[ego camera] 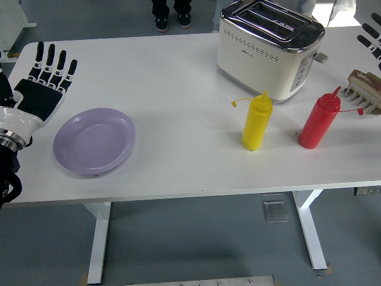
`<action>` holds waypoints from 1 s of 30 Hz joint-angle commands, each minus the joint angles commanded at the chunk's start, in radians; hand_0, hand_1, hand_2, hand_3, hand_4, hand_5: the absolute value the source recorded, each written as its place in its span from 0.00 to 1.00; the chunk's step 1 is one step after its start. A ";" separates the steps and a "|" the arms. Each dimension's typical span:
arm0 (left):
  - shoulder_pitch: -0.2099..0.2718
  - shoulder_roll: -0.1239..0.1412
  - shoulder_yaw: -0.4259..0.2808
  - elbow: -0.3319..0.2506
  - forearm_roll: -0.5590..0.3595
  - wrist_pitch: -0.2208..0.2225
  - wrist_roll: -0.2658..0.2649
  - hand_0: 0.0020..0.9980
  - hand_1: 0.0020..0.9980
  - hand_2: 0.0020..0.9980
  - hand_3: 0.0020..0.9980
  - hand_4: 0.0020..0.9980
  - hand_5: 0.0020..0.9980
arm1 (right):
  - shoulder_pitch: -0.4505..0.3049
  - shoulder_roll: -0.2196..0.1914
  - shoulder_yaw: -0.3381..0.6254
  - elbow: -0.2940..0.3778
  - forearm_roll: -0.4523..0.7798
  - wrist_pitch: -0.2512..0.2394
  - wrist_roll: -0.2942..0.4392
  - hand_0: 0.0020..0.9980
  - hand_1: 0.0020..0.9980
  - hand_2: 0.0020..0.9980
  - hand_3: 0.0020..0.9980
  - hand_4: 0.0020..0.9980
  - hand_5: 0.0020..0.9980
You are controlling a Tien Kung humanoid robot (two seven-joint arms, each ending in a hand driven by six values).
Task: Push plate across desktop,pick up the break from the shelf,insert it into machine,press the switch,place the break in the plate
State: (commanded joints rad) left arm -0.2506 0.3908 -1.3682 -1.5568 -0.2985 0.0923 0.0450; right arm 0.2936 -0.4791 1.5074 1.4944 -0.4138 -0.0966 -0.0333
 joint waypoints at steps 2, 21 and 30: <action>0.008 0.003 -0.004 -0.003 0.008 0.000 -0.001 0.80 0.76 0.71 0.73 0.81 1.00 | 0.002 -0.004 -0.003 -0.003 -0.022 0.002 0.002 0.83 0.76 0.75 0.74 0.64 0.27; 0.087 0.016 -0.040 -0.012 0.158 0.007 -0.046 0.80 0.75 0.71 0.72 0.81 1.00 | 0.011 -0.048 -0.059 -0.070 -0.433 0.006 0.081 0.83 0.76 0.75 0.75 0.64 0.24; 0.113 0.016 -0.055 0.006 0.250 0.014 -0.078 0.81 0.75 0.70 0.71 0.81 1.00 | 0.018 -0.057 -0.077 -0.113 -0.664 -0.018 0.117 0.82 0.76 0.75 0.75 0.63 0.21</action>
State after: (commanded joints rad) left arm -0.1380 0.4065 -1.4228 -1.5513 -0.0481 0.1060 -0.0332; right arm 0.3114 -0.5364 1.4301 1.3817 -1.0775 -0.1144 0.0840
